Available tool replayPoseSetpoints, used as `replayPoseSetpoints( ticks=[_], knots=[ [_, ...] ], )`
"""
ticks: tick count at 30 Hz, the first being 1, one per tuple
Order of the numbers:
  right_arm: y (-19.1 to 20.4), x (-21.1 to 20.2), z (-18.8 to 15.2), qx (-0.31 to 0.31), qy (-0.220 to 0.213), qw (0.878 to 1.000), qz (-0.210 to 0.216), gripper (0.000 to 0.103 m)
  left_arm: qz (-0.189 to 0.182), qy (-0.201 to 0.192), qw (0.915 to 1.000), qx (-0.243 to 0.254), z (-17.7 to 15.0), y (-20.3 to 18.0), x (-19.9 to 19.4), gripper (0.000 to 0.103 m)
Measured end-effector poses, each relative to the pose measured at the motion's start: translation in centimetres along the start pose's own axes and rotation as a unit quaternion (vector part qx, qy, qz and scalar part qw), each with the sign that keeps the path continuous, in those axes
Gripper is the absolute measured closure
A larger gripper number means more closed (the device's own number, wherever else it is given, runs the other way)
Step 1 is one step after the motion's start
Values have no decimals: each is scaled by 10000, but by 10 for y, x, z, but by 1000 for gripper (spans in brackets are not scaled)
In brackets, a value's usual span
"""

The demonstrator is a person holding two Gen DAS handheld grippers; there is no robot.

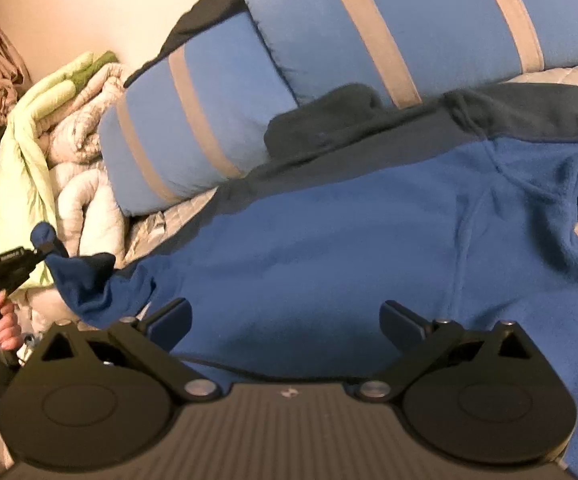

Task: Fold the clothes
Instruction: 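Pull the blue sleeve with the left tool across the jacket body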

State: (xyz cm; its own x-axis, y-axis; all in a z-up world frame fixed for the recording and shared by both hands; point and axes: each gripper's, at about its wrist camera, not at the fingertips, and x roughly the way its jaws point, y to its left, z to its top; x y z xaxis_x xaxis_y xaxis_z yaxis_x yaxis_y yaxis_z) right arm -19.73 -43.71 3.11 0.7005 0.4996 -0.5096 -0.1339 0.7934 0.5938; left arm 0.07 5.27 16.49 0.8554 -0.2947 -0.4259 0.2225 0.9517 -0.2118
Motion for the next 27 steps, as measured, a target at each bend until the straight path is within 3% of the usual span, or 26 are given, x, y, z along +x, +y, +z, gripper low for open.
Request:
replayPoseSetpoints(
  ticks=[9, 18, 27],
  knots=[
    [7, 1, 0, -117, -11, 9998, -166, 0, -73, 99, 9992, 378, -1, -28, 20, 96],
    [6, 5, 0, -170, 61, 9995, -269, 0, -304, -107, 9942, 1030, 22, -103, 36, 96],
    [3, 2, -1, -85, -62, 9996, -244, 0, -630, 152, 9884, 1377, 1, -162, 57, 96]
  ],
)
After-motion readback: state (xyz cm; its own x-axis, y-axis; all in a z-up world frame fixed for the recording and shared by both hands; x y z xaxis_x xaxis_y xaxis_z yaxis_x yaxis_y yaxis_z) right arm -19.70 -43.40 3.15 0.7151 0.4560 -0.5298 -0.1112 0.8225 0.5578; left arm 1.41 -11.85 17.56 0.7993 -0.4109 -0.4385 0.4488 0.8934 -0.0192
